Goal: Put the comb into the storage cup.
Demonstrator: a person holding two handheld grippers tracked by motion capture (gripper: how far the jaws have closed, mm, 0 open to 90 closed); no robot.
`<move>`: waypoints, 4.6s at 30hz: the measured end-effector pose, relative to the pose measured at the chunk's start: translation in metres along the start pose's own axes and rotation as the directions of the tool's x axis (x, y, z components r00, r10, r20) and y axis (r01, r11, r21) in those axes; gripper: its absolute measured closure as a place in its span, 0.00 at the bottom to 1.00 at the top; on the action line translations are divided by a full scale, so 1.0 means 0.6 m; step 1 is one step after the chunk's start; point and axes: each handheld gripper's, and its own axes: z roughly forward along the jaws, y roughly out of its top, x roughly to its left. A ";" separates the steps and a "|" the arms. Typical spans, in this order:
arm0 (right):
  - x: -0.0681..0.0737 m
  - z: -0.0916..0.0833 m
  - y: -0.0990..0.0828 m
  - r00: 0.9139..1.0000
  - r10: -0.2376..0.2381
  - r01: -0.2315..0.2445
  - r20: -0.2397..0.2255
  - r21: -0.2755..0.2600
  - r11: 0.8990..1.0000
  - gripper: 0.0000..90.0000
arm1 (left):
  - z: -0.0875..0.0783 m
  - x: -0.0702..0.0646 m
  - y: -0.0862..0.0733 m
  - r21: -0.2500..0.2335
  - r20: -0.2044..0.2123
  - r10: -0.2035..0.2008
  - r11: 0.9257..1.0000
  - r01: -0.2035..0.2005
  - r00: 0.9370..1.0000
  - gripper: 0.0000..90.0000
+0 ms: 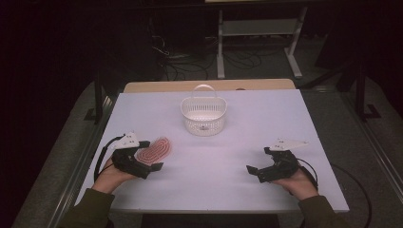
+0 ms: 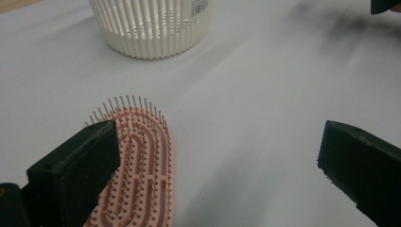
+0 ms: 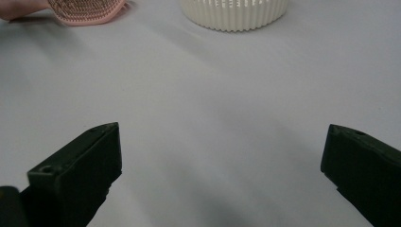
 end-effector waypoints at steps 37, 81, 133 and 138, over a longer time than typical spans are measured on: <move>0.000 0.002 0.000 1.000 -0.004 0.004 0.001 0.002 1.000 0.00 | -0.052 0.066 -0.012 -0.064 -0.083 -0.044 0.997 0.039 0.996 0.03; 0.000 0.000 0.001 1.000 0.005 -0.005 0.000 -0.007 1.000 0.00 | -0.073 0.095 -0.038 0.013 -0.144 -0.061 0.998 0.064 0.988 0.00; 0.000 -0.002 0.001 1.000 0.008 -0.008 0.001 -0.012 1.000 0.00 | -0.029 0.079 -0.054 0.323 -0.115 0.009 0.946 0.029 0.993 0.01; -0.001 -0.002 0.001 1.000 0.009 -0.008 0.002 -0.012 1.000 0.00 | -0.027 0.079 -0.056 0.337 -0.118 0.009 0.941 0.032 0.993 0.01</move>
